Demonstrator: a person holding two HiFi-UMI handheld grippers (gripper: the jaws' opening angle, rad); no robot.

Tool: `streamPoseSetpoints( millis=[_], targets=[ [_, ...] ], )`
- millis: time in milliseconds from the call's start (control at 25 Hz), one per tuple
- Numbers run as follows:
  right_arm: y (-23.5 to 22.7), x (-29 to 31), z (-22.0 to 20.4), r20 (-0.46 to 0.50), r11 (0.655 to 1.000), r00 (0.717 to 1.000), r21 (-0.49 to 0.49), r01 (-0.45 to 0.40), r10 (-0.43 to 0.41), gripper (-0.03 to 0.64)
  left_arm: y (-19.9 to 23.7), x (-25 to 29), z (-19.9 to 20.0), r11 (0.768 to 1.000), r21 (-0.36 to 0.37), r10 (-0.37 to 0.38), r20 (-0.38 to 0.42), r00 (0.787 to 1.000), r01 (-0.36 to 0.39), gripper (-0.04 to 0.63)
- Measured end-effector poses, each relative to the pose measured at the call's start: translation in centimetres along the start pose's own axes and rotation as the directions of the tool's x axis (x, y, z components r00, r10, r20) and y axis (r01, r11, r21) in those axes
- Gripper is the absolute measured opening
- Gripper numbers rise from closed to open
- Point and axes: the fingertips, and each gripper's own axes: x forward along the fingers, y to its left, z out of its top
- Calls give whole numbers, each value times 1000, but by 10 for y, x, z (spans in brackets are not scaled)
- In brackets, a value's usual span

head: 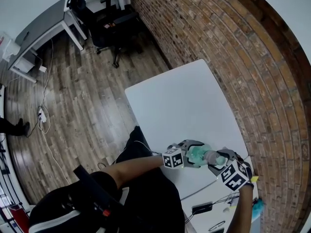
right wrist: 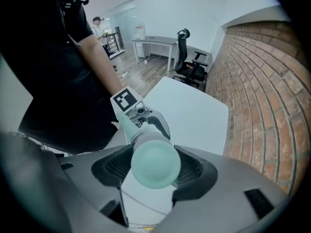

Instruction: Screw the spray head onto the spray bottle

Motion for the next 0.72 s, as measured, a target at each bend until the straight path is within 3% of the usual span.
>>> streamPoseSetpoints(
  millis=[280,520,720],
  targets=[
    [5,3,-2,-41,974,998,-219,-61,54,268,1,0,0,1000,1,4,5,1000,-4,474],
    [8,3,-6,-105,885,993,-453,-103,62,268,1,0,0,1000,-1,1,2,1000,-1,474],
    [9,4,-9,-142,841,989,-528,-115,46,268,1,-1,-1,1000,0,2,0,1000,-2,474]
  ],
)
